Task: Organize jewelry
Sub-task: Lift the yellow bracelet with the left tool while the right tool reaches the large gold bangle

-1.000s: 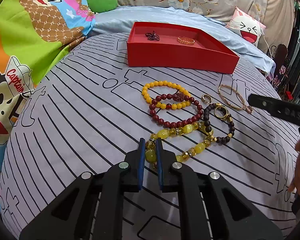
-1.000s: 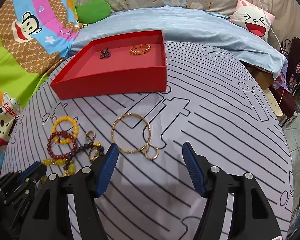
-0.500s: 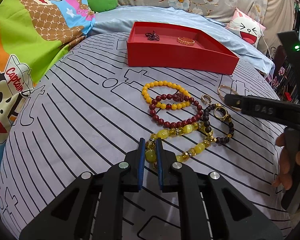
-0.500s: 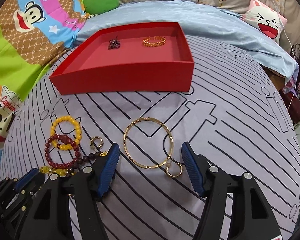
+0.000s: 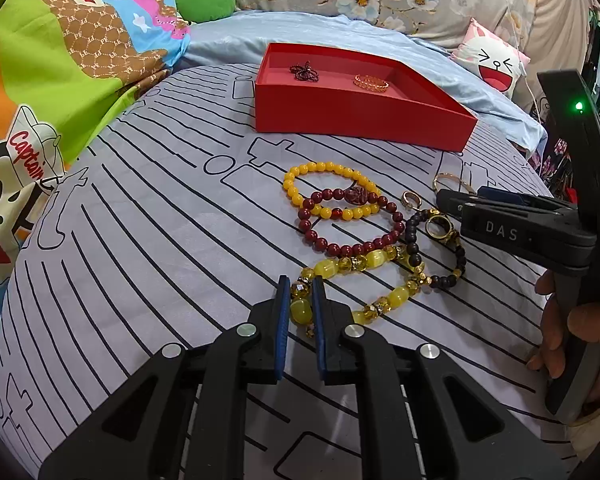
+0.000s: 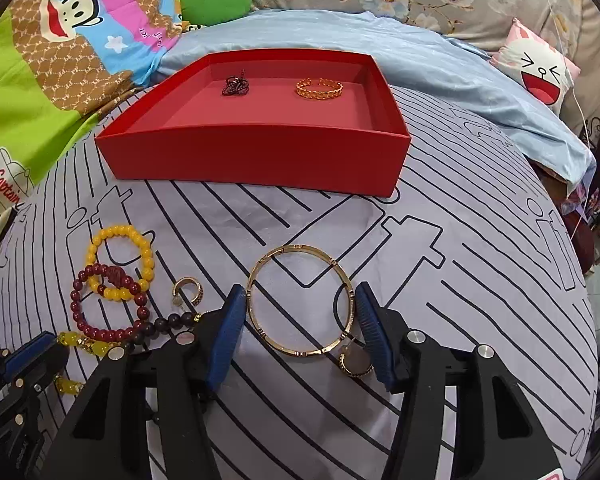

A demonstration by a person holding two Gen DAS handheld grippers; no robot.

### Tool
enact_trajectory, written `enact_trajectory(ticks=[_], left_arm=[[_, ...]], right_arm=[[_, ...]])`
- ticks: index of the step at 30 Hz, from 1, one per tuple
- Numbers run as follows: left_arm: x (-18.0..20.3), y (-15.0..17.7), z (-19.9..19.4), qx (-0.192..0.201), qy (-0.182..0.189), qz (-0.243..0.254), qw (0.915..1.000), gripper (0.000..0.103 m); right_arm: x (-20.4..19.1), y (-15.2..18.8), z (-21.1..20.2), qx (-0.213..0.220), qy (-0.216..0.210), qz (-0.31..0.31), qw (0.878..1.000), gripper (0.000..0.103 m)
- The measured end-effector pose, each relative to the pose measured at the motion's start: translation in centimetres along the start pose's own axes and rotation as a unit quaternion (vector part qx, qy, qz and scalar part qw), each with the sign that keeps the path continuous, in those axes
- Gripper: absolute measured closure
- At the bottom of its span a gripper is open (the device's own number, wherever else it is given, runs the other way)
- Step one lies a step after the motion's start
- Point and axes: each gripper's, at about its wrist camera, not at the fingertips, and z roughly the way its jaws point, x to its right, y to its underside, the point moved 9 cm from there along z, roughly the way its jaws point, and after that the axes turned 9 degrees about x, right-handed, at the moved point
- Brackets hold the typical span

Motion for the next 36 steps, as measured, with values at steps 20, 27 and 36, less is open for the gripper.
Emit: enact_trajectory(ticks=[20, 27, 36], left_arm=[[-0.1, 0.0, -0.2, 0.001, 0.0, 0.0, 1.0, 0.093], [-0.1, 1.0, -1.8, -0.001, 0.007, -0.015, 0.9999, 0.093], [-0.5, 1.0, -4.7, 0.009, 0.012, -0.03, 0.9994, 0.094]], right_arm=[[1.0, 2.6, -7.1, 0.016, -0.03, 0.049, 0.998, 0.049], [1.4, 4.3, -8.8, 0.011, -0.032, 0.057, 0.998, 0.049], [0.6, 5.7, -10.0, 0.007, -0.043, 0.052, 0.998, 0.049]])
